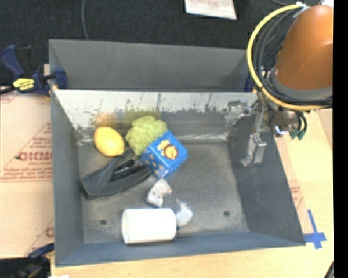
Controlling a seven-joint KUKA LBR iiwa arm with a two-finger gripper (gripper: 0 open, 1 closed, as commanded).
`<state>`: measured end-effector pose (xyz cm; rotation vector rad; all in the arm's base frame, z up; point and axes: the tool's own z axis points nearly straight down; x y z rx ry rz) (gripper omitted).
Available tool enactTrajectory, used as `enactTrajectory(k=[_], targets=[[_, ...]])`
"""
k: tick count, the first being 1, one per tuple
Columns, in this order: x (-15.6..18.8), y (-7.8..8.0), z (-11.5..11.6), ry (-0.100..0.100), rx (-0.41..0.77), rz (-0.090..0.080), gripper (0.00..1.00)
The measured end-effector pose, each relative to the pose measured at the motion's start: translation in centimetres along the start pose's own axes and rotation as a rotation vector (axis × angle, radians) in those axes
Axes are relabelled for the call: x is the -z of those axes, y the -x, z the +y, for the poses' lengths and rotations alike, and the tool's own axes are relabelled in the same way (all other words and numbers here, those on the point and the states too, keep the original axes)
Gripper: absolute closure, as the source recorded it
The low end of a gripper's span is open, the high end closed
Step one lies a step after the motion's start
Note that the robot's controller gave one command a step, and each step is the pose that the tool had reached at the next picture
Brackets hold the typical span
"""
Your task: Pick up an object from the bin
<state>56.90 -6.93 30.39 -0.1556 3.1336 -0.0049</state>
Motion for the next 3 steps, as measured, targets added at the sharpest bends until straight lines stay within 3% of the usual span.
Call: enactTrajectory(k=[1,3], targets=[[1.80,1.35,-1.82,0.001,-0.088,0.000,1.00],[2.10,0.87,-1.61,0.001,-0.069,0.003,1.00]])
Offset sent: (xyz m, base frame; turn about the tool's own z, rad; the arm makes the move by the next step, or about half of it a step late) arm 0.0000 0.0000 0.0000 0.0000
